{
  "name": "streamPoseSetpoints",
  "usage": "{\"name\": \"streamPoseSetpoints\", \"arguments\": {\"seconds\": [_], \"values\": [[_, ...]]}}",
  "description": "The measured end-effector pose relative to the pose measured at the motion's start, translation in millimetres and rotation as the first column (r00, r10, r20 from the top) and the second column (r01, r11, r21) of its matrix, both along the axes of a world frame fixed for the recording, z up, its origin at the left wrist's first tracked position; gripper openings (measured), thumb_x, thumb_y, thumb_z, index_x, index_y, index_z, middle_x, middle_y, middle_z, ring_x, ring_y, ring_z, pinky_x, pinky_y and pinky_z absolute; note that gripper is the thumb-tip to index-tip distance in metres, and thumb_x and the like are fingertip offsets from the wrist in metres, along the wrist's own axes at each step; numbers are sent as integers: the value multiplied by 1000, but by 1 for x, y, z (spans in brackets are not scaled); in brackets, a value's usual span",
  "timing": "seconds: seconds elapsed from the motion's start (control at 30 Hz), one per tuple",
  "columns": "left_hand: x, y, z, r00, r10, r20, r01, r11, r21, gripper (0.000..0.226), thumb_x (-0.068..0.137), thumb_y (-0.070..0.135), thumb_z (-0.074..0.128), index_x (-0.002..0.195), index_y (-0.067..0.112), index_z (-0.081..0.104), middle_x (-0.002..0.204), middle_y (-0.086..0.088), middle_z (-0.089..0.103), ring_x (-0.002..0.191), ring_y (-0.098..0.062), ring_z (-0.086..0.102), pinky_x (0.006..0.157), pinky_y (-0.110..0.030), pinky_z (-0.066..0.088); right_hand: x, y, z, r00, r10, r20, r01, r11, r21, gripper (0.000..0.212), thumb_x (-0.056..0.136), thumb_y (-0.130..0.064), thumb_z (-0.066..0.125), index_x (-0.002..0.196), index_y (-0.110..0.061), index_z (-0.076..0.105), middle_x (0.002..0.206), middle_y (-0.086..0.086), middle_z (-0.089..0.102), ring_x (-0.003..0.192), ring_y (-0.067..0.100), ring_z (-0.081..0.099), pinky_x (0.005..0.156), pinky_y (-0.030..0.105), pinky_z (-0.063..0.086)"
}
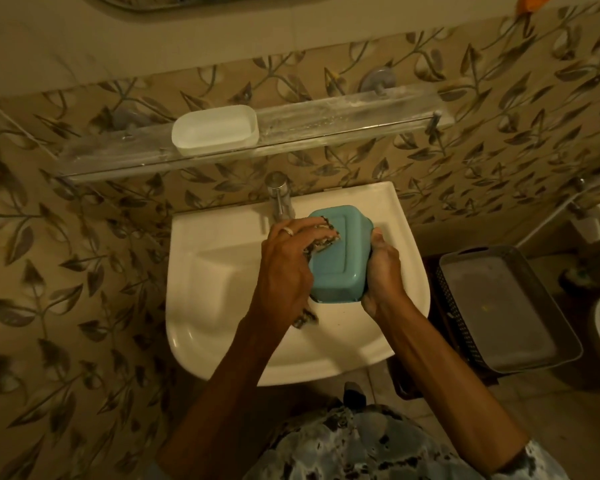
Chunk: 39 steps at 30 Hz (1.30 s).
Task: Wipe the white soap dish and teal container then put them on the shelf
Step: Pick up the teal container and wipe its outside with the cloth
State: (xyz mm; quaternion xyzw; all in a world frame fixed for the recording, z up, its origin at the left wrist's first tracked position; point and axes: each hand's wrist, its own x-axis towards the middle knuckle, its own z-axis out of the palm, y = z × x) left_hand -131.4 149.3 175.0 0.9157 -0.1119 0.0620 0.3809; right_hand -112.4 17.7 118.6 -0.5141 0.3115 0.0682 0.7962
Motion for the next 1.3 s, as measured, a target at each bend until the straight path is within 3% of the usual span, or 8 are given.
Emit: {"name": "streamPoseSetpoints", "arguments": {"seconds": [0.3, 0.5, 0.6, 0.67, 0.87, 1.0, 1.17, 1.3], "values": [[-35, -19, -13, 977, -149, 152, 146, 989, 30, 37, 72, -9, 60, 104, 7, 70, 116, -11, 65, 113, -32, 55, 94, -49, 49, 1, -8, 3, 999, 10, 51, -3, 990, -138, 49, 104, -45, 25, 97, -20, 67, 102, 19, 71, 94, 35, 69, 86, 51, 56], [18, -20, 5, 988, -80, 130, 77, 997, 29, 31, 86, 8, 53, 115, 10, 65, 124, -11, 61, 119, -27, 52, 105, -45, 38, -5, 8, -8, 994, 37, 107, -19, 986, -169, 36, 102, -40, 36, 90, -23, 65, 82, 1, 72, 69, 13, 70, 66, 33, 53], [29, -20, 9, 999, -21, 44, 24, 997, -72, 37, 89, -2, 44, 119, 11, 61, 130, -7, 56, 124, -15, 48, 110, -34, 34, 2, 8, -6, 995, 12, 101, 6, 984, -176, 36, 103, -42, 35, 89, -27, 64, 80, 2, 70, 68, 16, 69, 64, 33, 55], [18, -26, 8, 994, -101, 48, 104, 993, -48, 38, 88, 3, 44, 122, 7, 59, 134, -11, 52, 128, -20, 45, 111, -28, 31, 3, 5, -4, 994, 19, 108, -3, 990, -142, 35, 103, -38, 36, 87, -25, 64, 82, 3, 69, 70, 16, 68, 66, 33, 56], [-24, -31, -10, 937, -304, 171, 286, 951, 120, 49, 72, -13, 61, 116, 8, 64, 133, -15, 54, 131, -30, 43, 109, -52, 34, 7, -12, 8, 998, 37, 58, -37, 999, -10, 49, 104, -41, 30, 101, -6, 64, 93, 11, 74, 93, 25, 71, 82, 38, 58], [-17, -17, -12, 980, -57, 192, 35, 993, 114, 50, 75, 9, 72, 122, 12, 60, 136, -11, 51, 133, -26, 40, 118, -44, 20, 11, -6, 16, 995, 51, 82, -47, 998, -51, 45, 104, -43, 27, 95, -22, 66, 86, 8, 75, 81, 23, 73, 72, 40, 60], [2, 2, -9, 986, 159, 46, -143, 957, -251, 36, 87, 12, 48, 121, 11, 61, 129, -5, 55, 122, -13, 49, 106, -28, 41, 12, -3, 20, 996, -15, 94, 19, 999, -37, 44, 103, -44, 29, 102, -21, 67, 99, 12, 74, 90, 29, 72, 80, 46, 59], [-5, 8, -27, 949, 240, -204, -301, 884, -358, 38, 92, -5, 37, 117, 10, 61, 117, -6, 64, 110, -17, 59, 99, -43, 47, 18, -7, 27, 987, -98, 129, 98, 995, 5, 44, 104, -42, 30, 96, -21, 68, 90, 5, 76, 85, 25, 73, 76, 43, 60]]}}
